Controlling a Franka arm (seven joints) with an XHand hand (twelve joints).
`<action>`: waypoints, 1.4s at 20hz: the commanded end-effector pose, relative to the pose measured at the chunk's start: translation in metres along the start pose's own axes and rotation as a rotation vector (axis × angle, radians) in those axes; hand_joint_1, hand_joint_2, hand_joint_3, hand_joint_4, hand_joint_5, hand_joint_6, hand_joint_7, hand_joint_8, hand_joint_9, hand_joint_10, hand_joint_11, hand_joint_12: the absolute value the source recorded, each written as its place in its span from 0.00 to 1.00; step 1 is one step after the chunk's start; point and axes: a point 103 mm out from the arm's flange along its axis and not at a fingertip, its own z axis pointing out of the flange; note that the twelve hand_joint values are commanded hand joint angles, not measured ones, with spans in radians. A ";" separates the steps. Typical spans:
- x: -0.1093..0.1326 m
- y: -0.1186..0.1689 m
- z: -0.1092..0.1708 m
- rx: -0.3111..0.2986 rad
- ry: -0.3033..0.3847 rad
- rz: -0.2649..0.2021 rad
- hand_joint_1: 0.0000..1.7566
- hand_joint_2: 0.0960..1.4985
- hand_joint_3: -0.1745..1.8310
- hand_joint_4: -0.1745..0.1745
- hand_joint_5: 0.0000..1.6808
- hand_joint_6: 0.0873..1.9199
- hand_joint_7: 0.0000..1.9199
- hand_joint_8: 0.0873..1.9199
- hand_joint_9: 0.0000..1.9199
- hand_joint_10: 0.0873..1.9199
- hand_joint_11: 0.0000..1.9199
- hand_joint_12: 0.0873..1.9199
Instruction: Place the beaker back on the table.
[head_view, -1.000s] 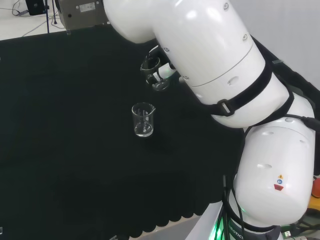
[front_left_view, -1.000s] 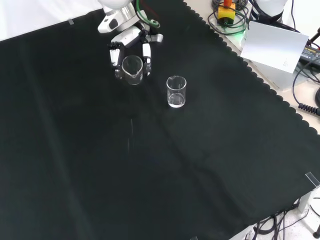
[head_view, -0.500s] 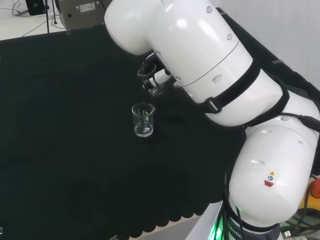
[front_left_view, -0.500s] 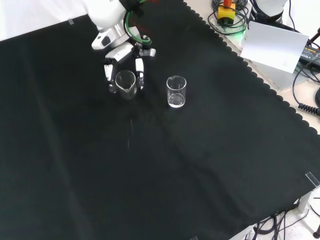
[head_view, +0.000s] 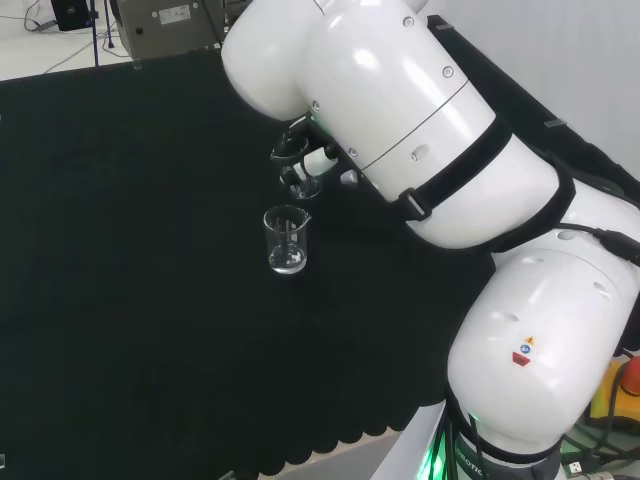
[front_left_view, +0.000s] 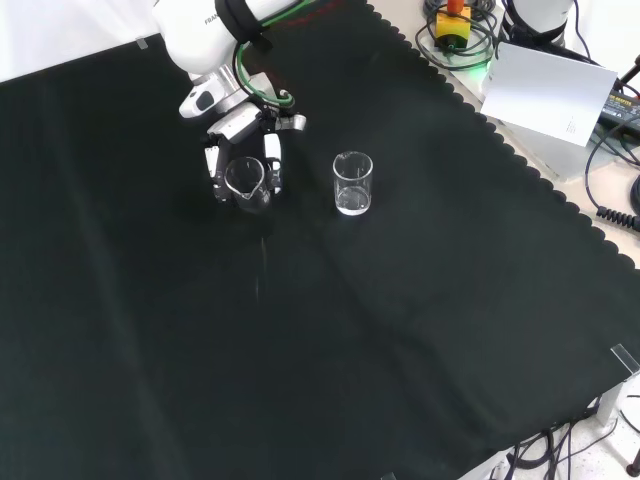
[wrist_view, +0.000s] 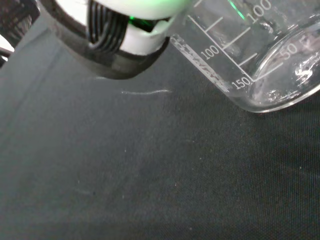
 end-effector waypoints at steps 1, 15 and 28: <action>-0.003 -0.001 0.005 -0.033 0.080 -0.009 0.87 0.66 0.00 0.00 0.73 0.29 0.68 0.28 0.82 0.00 0.58 0.39; -0.006 -0.012 0.004 0.158 -0.023 -0.069 0.70 0.61 0.01 0.42 0.37 0.37 0.40 0.32 0.59 0.00 0.51 0.44; -0.004 -0.033 -0.011 0.117 -0.037 -0.049 0.56 0.54 0.00 0.48 0.16 0.01 0.08 0.30 0.31 0.00 0.12 0.68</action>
